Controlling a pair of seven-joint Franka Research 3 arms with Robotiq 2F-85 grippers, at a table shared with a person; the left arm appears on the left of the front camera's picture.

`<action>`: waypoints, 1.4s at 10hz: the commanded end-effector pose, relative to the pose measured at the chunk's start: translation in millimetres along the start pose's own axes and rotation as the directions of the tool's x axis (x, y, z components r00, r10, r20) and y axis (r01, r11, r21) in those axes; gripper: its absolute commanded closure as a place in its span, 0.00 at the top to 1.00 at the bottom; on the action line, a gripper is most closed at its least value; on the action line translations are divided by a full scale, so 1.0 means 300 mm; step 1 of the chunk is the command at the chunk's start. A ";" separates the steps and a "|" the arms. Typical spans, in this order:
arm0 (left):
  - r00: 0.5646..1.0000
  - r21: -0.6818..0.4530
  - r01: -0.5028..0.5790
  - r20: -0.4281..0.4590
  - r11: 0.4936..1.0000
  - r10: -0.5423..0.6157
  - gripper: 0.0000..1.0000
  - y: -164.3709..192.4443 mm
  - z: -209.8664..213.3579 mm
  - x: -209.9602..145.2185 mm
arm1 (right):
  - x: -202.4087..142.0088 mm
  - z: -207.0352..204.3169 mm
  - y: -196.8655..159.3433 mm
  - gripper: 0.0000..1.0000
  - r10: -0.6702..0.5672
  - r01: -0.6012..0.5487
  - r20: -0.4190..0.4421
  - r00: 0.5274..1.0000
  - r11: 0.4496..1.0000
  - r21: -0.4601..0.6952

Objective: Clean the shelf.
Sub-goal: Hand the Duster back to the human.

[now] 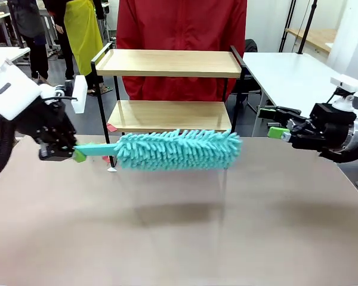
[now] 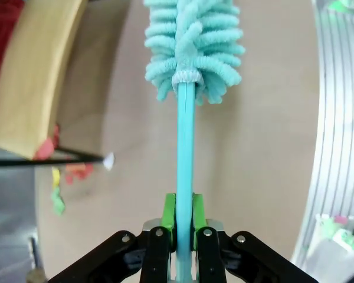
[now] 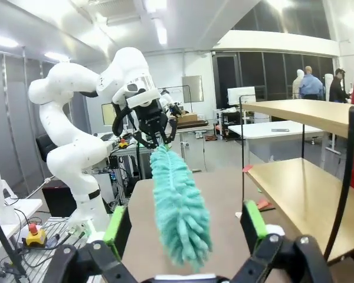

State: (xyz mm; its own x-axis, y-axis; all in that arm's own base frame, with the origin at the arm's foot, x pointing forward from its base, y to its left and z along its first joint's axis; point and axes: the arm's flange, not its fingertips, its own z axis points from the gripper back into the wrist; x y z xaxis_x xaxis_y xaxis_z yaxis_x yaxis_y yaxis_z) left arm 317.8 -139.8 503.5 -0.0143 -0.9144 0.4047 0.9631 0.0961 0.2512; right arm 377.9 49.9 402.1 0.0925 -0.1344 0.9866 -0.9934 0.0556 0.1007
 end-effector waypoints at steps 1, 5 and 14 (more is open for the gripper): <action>0.998 -0.003 -0.021 -0.060 1.000 0.021 0.13 -0.028 0.035 -0.010 | 0.013 0.076 0.024 1.00 0.003 -0.003 -0.001 1.000 1.000 0.013; 0.999 0.013 0.000 0.049 1.000 -0.001 0.13 0.027 -0.050 -0.002 | 0.011 0.012 0.022 1.00 0.037 -0.037 0.002 0.999 0.999 -0.035; 0.983 0.017 0.081 0.162 0.997 -0.083 0.13 0.007 -0.170 -0.018 | -0.064 -0.250 -0.002 1.00 -0.035 0.033 -0.105 0.994 0.999 -0.015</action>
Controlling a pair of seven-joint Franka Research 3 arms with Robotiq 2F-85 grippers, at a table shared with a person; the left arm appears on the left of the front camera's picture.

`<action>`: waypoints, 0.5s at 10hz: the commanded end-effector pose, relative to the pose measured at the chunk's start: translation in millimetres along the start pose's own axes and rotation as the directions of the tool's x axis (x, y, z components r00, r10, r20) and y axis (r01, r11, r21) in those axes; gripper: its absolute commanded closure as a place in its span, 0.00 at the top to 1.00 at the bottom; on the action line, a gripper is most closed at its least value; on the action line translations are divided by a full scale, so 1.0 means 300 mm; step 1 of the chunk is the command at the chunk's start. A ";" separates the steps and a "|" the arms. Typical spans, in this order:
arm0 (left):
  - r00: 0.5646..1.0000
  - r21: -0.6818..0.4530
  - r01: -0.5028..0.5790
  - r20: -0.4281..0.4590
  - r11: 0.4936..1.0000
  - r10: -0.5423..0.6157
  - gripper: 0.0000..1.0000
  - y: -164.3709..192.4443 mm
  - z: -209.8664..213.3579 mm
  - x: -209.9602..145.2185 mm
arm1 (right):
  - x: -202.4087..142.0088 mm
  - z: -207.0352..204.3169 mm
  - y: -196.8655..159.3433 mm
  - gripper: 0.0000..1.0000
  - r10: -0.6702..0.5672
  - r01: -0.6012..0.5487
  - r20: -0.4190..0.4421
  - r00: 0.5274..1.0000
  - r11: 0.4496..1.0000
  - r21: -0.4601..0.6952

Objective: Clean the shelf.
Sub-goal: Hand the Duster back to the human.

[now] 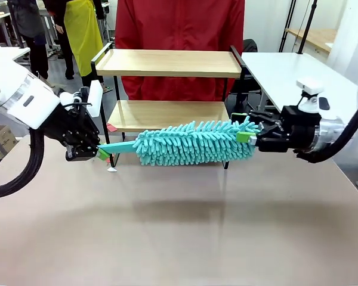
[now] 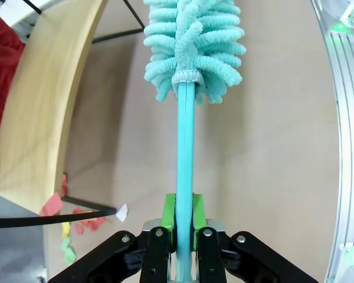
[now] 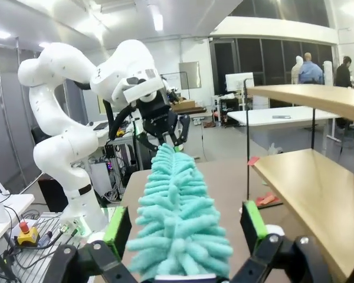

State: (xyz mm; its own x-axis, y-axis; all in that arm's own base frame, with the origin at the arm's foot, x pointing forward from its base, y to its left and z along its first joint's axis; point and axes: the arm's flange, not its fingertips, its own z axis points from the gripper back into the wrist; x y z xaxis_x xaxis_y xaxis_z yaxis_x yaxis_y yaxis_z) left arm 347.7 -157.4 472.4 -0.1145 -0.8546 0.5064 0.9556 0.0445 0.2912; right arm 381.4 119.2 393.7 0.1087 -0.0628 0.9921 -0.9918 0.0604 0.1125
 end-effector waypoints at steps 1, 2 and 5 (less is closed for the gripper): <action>1.000 0.004 -0.002 -0.001 1.000 0.002 0.13 0.003 0.004 -0.004 | -0.021 -0.041 0.000 1.00 -0.030 0.029 -0.064 0.998 1.000 -0.005; 1.000 0.004 -0.002 -0.001 1.000 0.002 0.13 0.003 0.004 -0.004 | -0.035 -0.051 0.000 1.00 -0.038 0.038 -0.088 0.995 0.999 -0.001; 1.000 0.004 -0.002 -0.001 1.000 0.002 0.13 0.003 0.004 -0.004 | -0.058 -0.064 -0.015 1.00 -0.063 0.065 -0.144 0.988 0.998 0.005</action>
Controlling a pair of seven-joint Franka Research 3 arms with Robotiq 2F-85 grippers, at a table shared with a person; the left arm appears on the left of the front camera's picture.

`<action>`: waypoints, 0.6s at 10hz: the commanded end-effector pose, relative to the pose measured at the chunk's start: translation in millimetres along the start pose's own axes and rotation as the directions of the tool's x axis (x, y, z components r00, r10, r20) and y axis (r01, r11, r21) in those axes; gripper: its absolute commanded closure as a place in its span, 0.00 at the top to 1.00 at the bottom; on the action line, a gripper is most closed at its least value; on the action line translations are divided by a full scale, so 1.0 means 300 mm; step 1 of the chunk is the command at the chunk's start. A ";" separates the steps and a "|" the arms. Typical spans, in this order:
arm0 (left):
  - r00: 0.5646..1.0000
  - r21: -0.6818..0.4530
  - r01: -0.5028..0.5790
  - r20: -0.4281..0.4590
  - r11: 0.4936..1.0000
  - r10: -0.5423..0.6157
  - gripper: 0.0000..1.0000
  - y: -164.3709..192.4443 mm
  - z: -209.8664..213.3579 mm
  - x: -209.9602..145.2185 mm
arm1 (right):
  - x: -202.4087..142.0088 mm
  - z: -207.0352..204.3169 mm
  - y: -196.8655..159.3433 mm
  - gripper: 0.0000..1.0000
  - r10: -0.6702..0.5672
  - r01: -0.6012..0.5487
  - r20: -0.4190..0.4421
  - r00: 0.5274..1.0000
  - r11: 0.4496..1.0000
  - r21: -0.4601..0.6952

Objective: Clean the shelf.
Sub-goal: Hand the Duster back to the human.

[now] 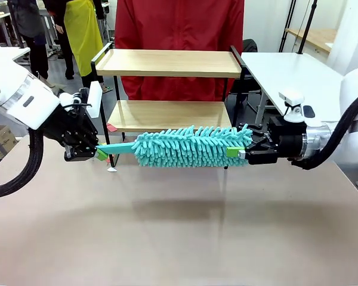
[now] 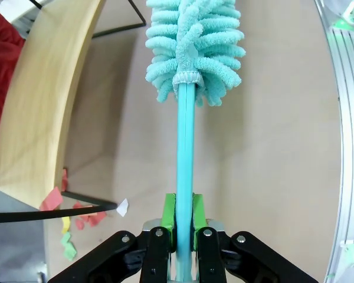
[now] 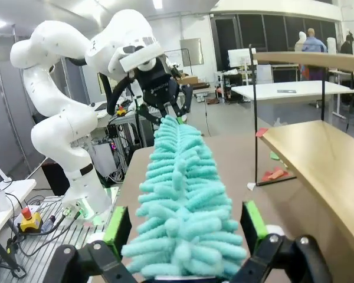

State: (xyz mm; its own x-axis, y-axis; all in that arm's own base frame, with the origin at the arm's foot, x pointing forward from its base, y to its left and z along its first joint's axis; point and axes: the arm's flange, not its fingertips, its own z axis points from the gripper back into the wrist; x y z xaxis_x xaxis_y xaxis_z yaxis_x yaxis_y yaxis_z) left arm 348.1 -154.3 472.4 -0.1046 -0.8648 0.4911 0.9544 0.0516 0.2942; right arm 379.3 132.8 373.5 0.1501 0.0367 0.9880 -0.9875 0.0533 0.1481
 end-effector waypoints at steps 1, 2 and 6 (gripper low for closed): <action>1.000 -0.002 0.002 0.020 1.000 -0.002 0.13 0.002 -0.001 0.005 | 0.009 -0.021 -0.023 1.00 -0.031 0.031 -0.075 0.997 0.999 -0.011; 1.000 -0.002 0.002 0.020 1.000 -0.002 0.13 0.002 -0.001 0.005 | 0.005 -0.017 -0.028 1.00 -0.039 0.039 -0.090 0.995 0.999 -0.011; 1.000 -0.002 0.002 0.020 1.000 -0.002 0.13 0.002 -0.001 0.005 | 0.003 -0.010 -0.027 0.40 -0.022 0.024 -0.081 0.996 0.999 0.027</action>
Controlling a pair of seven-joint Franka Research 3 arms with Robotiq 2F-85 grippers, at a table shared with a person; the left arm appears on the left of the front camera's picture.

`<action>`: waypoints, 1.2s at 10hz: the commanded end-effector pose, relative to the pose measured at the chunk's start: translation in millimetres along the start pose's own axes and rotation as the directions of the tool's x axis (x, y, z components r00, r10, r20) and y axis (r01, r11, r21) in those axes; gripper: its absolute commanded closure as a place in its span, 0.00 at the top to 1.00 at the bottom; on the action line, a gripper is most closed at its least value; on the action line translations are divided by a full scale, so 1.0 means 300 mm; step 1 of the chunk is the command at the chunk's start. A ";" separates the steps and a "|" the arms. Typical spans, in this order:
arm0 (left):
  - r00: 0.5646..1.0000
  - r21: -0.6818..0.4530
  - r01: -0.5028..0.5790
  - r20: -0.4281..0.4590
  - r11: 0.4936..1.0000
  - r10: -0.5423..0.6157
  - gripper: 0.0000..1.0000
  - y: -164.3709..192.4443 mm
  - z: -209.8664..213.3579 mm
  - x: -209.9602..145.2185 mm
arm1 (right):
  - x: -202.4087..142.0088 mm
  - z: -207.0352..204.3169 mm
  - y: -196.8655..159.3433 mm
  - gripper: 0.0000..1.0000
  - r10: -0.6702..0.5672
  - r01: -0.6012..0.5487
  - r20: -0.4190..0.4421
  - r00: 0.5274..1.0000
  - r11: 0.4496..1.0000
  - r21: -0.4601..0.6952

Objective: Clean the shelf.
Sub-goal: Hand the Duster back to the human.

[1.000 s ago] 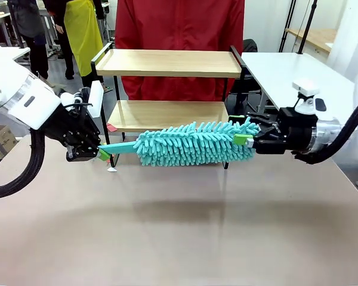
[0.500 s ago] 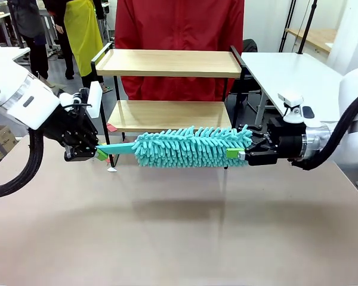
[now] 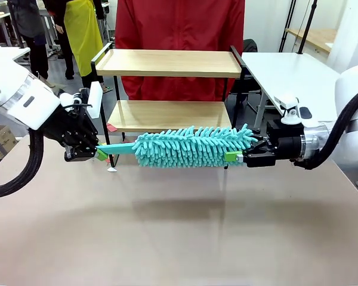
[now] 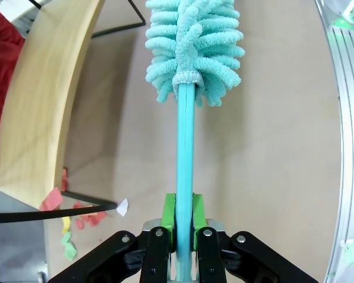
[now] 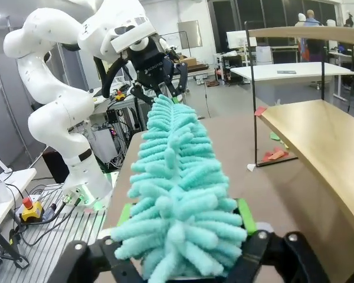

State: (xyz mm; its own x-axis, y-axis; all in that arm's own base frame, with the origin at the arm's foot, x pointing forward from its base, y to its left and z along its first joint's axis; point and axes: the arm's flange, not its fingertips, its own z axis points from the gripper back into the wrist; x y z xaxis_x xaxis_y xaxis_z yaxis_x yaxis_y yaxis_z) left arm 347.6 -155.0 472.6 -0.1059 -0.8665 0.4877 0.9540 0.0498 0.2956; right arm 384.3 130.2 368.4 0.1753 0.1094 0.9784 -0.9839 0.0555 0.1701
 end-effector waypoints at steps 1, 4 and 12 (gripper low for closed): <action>1.000 -0.002 0.000 0.023 1.000 0.000 0.13 0.003 0.000 0.002 | 0.025 -0.011 -0.002 0.23 0.010 -0.010 0.003 1.000 0.999 0.044; 1.000 -0.002 0.000 0.023 1.000 0.000 0.13 0.003 0.000 0.002 | 0.025 0.000 -0.005 0.00 0.006 -0.007 0.025 1.000 0.998 0.062; 1.000 -0.009 -0.003 -0.002 1.000 0.003 0.21 -0.002 -0.001 -0.004 | 0.023 -0.028 -0.004 0.00 0.091 -0.103 0.072 0.993 0.976 0.191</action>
State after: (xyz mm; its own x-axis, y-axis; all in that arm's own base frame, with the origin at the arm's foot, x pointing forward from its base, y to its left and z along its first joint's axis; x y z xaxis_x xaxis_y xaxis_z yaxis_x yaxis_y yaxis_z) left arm 347.8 -152.2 471.4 -0.0977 -0.8686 0.4858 0.9573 0.0514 0.2845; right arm 383.3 134.9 375.8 0.1258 0.0920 0.9878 -0.9884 -0.0740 0.1328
